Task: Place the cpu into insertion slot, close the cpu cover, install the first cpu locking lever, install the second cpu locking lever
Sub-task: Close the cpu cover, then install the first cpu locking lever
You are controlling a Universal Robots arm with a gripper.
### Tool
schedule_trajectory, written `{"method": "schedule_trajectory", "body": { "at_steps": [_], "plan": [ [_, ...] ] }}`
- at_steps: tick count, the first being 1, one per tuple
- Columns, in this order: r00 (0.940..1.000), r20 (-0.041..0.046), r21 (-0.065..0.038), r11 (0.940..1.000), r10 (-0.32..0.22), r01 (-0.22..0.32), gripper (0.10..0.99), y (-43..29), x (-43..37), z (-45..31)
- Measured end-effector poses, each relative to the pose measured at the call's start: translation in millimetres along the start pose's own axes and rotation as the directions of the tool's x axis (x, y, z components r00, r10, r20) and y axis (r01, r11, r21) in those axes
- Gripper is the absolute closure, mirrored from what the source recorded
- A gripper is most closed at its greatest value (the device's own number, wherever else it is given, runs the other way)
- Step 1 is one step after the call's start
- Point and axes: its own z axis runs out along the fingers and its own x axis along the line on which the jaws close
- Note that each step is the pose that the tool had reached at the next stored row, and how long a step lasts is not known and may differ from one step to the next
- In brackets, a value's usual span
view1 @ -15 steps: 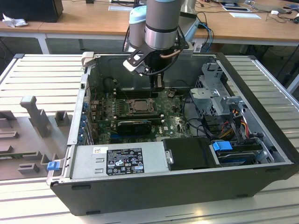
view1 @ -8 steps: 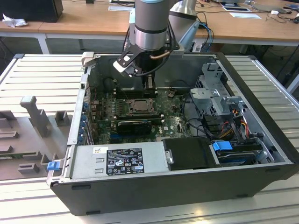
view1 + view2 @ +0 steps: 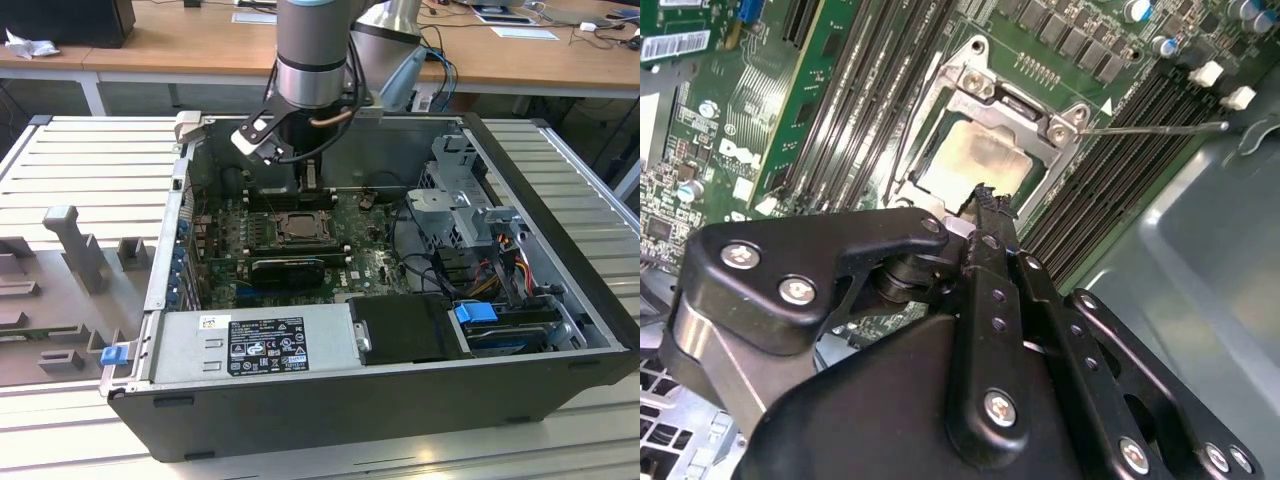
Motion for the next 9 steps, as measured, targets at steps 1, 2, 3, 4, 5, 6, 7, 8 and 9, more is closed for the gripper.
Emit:
{"method": "schedule_trajectory", "body": {
  "at_steps": [1,2,3,4,5,6,7,8,9],
  "plan": [
    [1.0,0.0,0.0,1.0,0.0,0.0,0.98,-1.1,0.0,0.0],
    [1.0,0.0,0.0,1.0,0.0,0.0,0.98,-1.9,0.0,0.0],
    [1.0,0.0,0.0,1.0,0.0,0.0,0.98,-2.6,0.0,0.0],
    [1.0,0.0,0.0,1.0,0.0,0.0,0.98,-3.2,0.0,0.0],
    [1.0,0.0,0.0,1.0,0.0,0.0,0.98,-3.7,0.0,0.0],
    [1.0,0.0,0.0,1.0,0.0,0.0,0.98,-3.7,0.0,-0.1],
    [1.0,0.0,0.0,1.0,0.0,0.0,0.98,-3.8,0.0,-0.1],
    [1.0,0.0007,0.0,1.0,0.0,0.0,0.98,-3.8,0.0,-0.7],
    [1.0,0.0007,0.0,1.0,0.0,0.0,0.98,-3.8,0.0,-1.3]
  ]
}}
